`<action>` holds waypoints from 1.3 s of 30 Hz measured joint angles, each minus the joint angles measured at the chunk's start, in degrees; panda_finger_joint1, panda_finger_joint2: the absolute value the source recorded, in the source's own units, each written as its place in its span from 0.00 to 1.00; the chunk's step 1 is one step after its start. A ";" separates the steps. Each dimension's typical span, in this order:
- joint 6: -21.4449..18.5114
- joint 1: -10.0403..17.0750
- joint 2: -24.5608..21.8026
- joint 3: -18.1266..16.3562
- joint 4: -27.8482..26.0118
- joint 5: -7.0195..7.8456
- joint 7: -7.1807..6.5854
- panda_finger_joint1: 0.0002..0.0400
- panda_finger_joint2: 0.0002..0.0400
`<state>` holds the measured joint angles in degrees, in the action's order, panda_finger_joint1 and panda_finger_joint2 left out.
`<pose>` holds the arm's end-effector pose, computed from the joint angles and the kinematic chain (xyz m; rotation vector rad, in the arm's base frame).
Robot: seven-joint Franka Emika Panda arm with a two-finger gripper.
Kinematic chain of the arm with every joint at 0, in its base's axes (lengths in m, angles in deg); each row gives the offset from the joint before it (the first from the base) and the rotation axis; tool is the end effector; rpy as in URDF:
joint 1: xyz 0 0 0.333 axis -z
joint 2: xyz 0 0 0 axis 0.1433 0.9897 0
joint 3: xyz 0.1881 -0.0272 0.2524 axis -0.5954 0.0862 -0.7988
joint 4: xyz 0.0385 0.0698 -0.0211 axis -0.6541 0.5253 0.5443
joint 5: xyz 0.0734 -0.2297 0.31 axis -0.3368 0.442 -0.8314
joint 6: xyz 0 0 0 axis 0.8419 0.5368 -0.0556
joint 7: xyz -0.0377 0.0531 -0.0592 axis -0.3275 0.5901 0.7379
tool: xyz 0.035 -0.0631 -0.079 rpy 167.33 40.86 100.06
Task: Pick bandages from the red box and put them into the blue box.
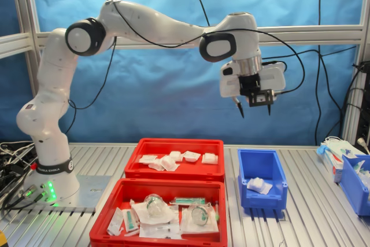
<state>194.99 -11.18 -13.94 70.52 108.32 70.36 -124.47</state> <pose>0.7009 -0.0209 0.4827 -0.8453 2.7972 -0.1167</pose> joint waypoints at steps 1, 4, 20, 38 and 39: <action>-0.05 0.32 -0.59 -0.39 0.71 0.36 0.00 1.00 1.00; -0.18 1.79 -3.81 -2.56 4.81 1.57 0.00 1.00 1.00; -0.49 3.64 -17.31 -7.06 22.68 3.07 0.00 1.00 1.00; -0.60 6.67 -33.48 -9.77 37.90 3.30 0.01 1.00 1.00; -0.60 6.77 -34.14 -9.97 38.50 3.30 0.01 1.00 1.00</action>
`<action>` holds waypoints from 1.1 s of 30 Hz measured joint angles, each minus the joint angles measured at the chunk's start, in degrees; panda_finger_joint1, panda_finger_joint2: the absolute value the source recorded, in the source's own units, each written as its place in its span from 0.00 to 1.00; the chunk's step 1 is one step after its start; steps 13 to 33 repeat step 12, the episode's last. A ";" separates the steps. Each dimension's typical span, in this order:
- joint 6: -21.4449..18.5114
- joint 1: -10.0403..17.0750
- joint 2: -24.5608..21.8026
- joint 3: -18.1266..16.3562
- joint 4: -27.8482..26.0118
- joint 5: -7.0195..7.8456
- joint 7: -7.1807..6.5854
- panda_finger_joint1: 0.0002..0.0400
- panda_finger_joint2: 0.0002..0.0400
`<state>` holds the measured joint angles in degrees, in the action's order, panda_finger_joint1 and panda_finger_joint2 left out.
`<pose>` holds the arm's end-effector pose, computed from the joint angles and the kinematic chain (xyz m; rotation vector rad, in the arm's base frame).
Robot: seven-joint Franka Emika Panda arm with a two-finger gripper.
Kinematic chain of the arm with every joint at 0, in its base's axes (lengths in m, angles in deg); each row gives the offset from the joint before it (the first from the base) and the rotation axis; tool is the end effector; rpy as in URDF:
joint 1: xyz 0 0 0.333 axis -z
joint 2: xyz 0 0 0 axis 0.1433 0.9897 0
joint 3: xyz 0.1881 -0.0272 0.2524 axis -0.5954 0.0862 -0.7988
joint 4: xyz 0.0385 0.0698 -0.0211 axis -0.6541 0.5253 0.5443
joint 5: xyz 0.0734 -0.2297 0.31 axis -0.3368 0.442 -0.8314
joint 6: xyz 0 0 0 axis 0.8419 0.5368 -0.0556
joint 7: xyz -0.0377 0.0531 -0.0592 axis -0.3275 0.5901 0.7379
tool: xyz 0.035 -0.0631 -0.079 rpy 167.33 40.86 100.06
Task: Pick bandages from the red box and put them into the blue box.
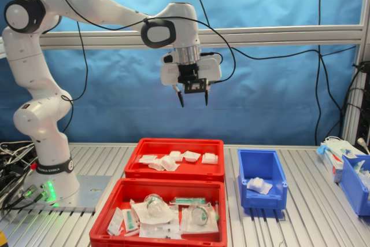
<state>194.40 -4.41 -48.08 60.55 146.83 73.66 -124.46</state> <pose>0.5113 0.0044 0.5098 -0.9664 2.8550 -0.1110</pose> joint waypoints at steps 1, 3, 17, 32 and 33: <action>0.00 0.06 -0.27 -0.14 0.26 0.00 0.00 1.00 1.00; 0.00 0.10 -0.68 -0.40 0.71 0.00 0.00 1.00 1.00; 0.00 0.10 -1.24 -1.61 2.19 0.00 0.00 1.00 1.00; 0.00 0.10 -1.24 -1.61 2.19 0.00 0.00 1.00 1.00; 0.00 0.10 -1.24 -1.61 2.19 0.00 0.00 1.00 1.00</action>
